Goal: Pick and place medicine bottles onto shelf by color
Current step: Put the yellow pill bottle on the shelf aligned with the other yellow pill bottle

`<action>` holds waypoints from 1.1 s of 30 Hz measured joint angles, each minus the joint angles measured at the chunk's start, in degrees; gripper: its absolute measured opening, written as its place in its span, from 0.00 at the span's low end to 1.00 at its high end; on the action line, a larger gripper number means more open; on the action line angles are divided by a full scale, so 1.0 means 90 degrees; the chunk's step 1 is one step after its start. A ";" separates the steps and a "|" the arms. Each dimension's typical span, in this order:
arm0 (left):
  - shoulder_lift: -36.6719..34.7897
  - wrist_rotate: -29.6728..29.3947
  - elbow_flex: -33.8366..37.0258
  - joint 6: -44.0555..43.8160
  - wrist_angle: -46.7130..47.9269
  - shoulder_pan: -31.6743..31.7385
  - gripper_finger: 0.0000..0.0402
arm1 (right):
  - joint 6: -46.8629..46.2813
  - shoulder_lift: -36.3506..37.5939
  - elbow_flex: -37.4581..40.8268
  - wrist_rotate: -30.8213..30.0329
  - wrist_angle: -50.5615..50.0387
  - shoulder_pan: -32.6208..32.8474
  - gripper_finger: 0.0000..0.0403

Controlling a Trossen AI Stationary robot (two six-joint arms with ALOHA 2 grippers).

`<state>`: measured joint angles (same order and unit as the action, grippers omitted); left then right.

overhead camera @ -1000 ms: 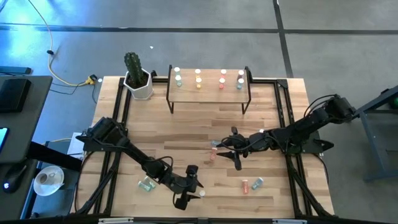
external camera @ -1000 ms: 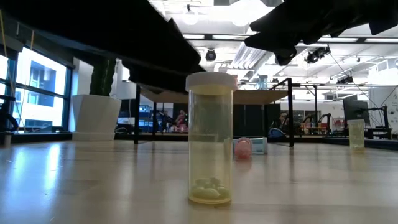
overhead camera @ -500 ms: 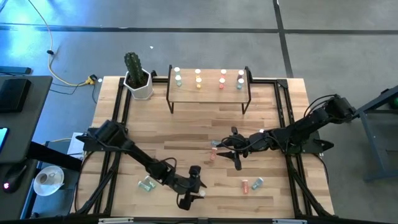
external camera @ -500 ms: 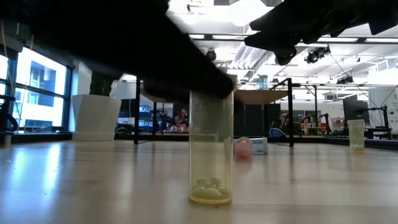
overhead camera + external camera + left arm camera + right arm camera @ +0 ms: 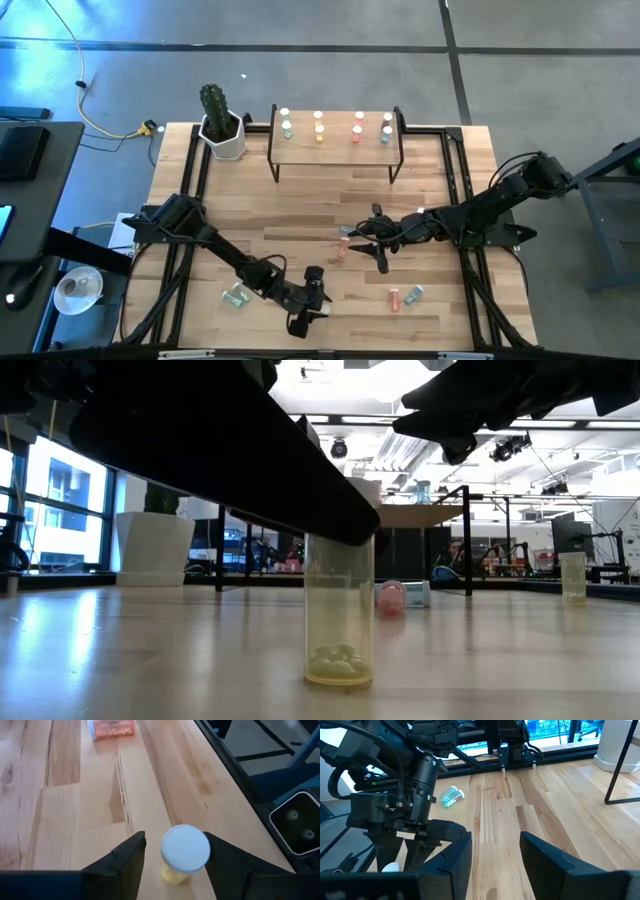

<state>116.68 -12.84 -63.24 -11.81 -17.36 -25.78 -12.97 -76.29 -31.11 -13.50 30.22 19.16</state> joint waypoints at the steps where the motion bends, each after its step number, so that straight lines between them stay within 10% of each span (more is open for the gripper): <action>1: 0.0000 0.0000 0.0000 0.0000 0.0001 0.0000 0.42 | 0.0000 0.0000 0.0000 0.0000 0.0002 0.0000 0.39; 21: -0.0420 0.0027 0.0002 0.0294 0.0429 0.0352 0.29 | 0.0016 0.0041 0.0000 0.0046 -0.0004 0.0000 0.39; 33: -0.1765 -0.0143 0.0000 0.1178 0.1517 0.1329 0.29 | 0.0663 0.1555 0.0002 0.0044 0.0038 0.0000 0.39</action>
<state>100.80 -14.13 -63.24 -1.22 -3.70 -13.82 -7.00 -62.29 -31.09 -13.10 30.56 19.16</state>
